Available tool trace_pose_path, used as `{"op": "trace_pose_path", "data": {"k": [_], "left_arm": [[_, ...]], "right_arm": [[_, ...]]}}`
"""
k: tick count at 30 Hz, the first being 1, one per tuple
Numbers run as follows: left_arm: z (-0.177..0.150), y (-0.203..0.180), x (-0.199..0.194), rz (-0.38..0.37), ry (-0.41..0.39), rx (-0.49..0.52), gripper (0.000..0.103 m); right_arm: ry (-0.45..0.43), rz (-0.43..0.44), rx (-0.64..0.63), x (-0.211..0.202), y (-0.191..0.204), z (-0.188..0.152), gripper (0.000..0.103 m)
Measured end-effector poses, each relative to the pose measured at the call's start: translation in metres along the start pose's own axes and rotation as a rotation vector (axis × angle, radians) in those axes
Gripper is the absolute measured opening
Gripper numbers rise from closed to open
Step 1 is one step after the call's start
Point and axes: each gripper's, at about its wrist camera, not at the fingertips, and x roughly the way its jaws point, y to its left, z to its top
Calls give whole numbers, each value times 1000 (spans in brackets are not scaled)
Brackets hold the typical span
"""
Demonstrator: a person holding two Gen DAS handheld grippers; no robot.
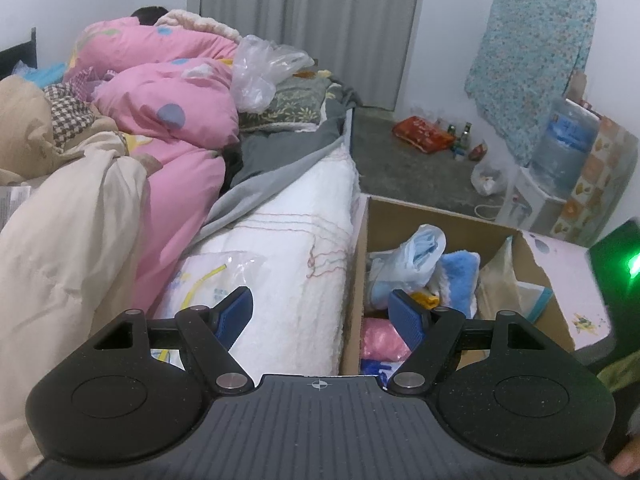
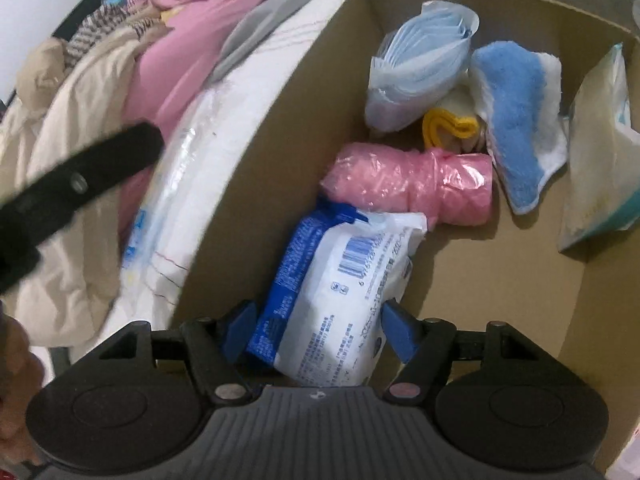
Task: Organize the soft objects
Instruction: 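Release the pink roll into the box with the left gripper while the right lowers the wipes pack in, then withdraw both tools from the box toward the table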
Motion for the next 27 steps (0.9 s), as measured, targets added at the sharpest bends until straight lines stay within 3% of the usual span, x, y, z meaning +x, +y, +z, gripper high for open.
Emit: {"op": "trace_pose_path", "data": {"k": [8,13,18,23,27], "left_arm": [[1,0,-22,-25,-36,-16,84],[-3,-11,-47,-66,-49,-5,92],[-15,-38,-80,-156,-58,60,98],[-26,-83,-103,-236,-77,198,101],[-33,-123,-104,-314,-46,279,102]], "right_arm": [[-185,126,12,-79,-16,-17,46],[-306,207,1,-136,-20,-49,47],[-427,265,2,-194,-37,-101,49],[-569,211,17,-245,-62,-156,49],[-659,142,50,-277,-83,-191,50]]}}
